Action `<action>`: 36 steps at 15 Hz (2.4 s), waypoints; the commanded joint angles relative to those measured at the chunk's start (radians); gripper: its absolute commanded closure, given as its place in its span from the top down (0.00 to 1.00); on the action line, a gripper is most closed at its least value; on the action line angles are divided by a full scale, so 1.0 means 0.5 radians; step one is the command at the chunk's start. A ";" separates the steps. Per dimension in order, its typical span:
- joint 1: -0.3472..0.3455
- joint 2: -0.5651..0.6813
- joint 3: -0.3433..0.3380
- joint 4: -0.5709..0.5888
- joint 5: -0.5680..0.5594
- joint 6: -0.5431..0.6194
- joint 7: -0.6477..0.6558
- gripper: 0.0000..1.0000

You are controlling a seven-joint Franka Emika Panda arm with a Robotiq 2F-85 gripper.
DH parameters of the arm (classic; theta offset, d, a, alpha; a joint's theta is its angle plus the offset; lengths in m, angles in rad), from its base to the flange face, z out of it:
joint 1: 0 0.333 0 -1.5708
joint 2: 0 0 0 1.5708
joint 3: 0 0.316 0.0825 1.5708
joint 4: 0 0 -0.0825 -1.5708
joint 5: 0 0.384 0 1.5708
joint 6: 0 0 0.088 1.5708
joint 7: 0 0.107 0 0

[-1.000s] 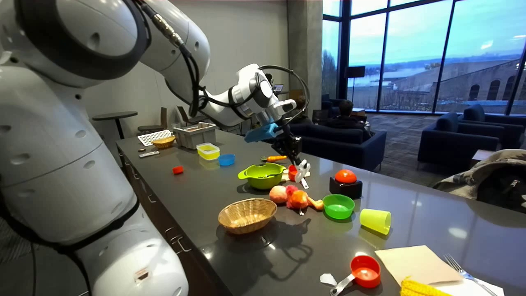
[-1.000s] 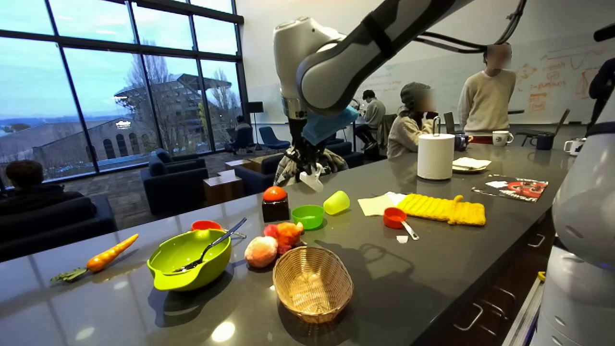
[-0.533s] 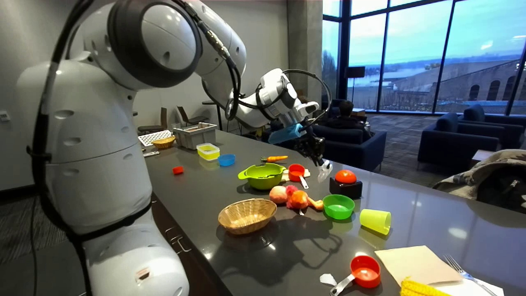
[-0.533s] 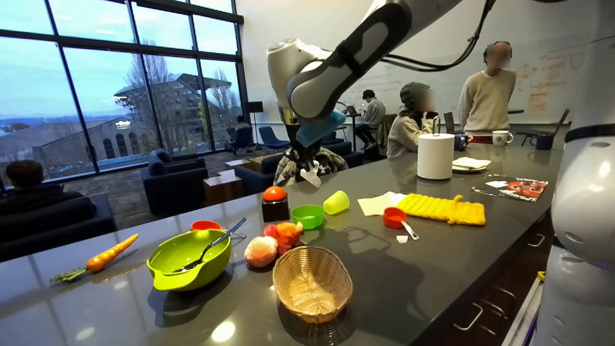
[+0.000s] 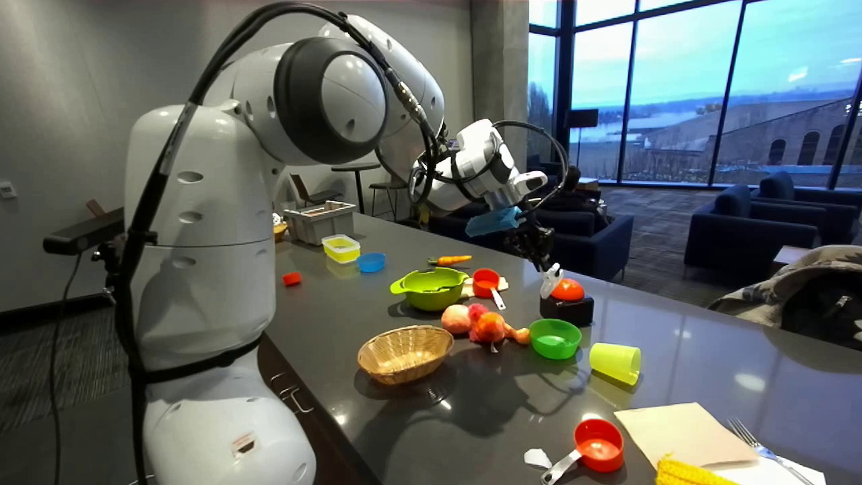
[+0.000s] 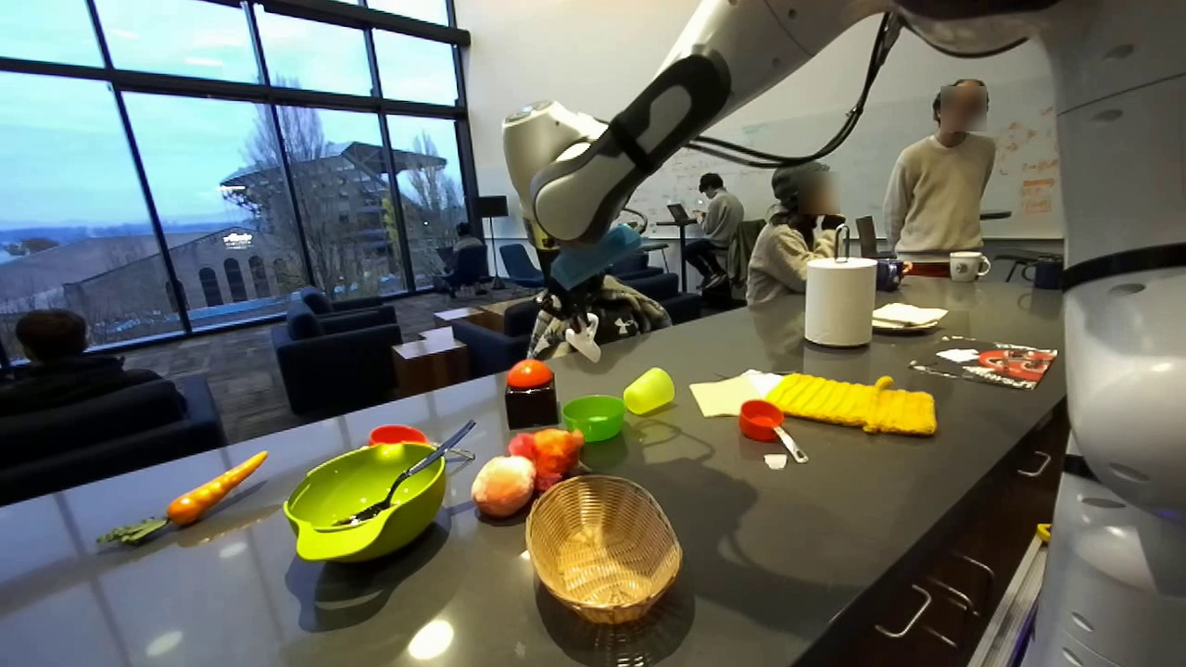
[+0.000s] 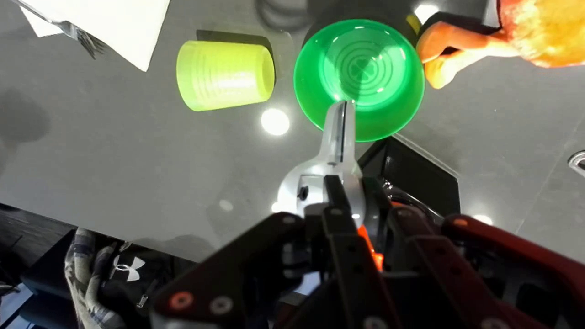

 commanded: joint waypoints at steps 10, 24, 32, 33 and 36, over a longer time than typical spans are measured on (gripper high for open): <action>0.088 0.492 -0.268 0.384 0.245 -0.052 -0.143 0.58; 0.319 -0.225 -0.011 -0.208 0.709 -0.706 -0.086 1.00; 0.216 -0.624 0.019 -0.768 0.966 -0.767 0.320 1.00; 0.180 -0.676 0.000 -0.869 1.030 -0.706 0.319 1.00; 0.065 -0.814 -0.064 -1.152 1.178 -0.516 0.314 1.00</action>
